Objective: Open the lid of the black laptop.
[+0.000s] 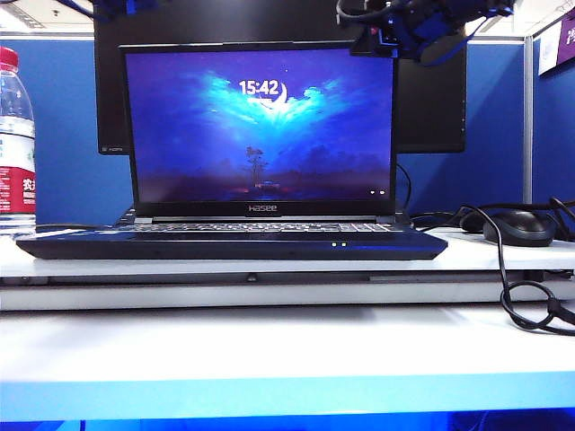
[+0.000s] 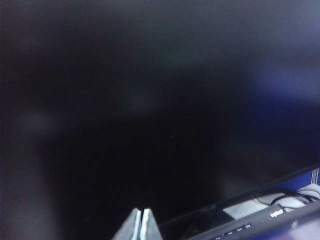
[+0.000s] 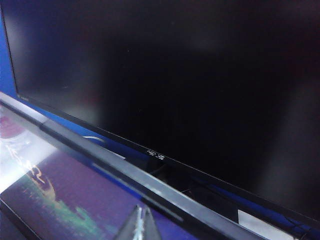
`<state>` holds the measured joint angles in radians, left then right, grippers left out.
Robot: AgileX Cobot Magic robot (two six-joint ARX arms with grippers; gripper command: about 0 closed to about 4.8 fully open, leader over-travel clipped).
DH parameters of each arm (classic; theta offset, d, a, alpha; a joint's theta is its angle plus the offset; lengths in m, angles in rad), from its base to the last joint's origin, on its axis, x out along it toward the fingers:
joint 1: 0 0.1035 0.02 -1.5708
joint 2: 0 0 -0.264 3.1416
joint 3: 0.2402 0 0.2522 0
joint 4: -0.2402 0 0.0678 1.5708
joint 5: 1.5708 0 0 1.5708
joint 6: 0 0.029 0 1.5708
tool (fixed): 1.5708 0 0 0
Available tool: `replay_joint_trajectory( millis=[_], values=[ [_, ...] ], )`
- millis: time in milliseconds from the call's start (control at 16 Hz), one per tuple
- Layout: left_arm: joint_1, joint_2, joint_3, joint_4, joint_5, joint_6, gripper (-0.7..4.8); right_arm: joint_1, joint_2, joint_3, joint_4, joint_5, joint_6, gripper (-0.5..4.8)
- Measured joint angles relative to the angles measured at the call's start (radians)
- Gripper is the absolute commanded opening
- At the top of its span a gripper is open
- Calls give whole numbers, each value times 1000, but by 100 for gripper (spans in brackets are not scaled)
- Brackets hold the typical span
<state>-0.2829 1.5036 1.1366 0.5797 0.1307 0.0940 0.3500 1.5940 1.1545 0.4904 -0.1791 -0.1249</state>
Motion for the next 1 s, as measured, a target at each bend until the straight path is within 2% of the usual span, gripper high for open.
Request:
replay_joint_trajectory(
  millis=[313,627,1003],
  values=[
    [4,19,5,-34,9,0,25,0,13,10,10,-4,0,-1],
    [4,24,49,-45,24,0,25,0,144,153,15,-3,0,-1],
    [5,25,49,-120,45,3,25,-21,204,224,20,-1,-4,-1]
  ],
)
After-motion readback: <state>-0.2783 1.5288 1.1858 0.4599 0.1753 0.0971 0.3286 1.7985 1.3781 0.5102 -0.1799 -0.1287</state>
